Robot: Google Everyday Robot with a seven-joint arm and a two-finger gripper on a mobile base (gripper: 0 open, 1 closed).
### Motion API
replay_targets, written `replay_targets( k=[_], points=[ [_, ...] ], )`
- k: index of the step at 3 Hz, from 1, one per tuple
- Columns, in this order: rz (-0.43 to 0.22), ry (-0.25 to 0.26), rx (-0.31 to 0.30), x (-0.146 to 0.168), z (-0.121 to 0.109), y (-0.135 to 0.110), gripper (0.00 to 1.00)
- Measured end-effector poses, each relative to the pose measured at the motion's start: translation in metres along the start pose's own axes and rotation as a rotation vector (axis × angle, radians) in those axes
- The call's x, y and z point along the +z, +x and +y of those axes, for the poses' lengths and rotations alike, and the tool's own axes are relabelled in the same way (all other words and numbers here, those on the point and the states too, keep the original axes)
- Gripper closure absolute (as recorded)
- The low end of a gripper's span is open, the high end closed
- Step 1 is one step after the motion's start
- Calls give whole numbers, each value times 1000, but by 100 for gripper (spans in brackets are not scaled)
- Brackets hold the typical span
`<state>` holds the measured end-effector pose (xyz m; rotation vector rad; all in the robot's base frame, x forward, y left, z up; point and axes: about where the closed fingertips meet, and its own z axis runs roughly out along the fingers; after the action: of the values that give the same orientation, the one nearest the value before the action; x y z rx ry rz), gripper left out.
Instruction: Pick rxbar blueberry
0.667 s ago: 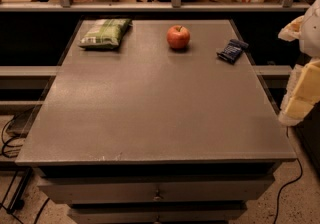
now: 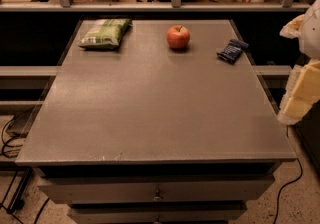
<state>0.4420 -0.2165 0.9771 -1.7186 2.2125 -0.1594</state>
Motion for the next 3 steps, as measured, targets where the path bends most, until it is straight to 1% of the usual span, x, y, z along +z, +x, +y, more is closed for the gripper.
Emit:
replay_targets(
  k=[1,2,3],
  points=[
    [-4,67,-24,7,-13,-4,0],
    [-53,120,-36,20,-38,-11,0],
    [-84,107,-39,40,-60,-17,0]
  ],
)
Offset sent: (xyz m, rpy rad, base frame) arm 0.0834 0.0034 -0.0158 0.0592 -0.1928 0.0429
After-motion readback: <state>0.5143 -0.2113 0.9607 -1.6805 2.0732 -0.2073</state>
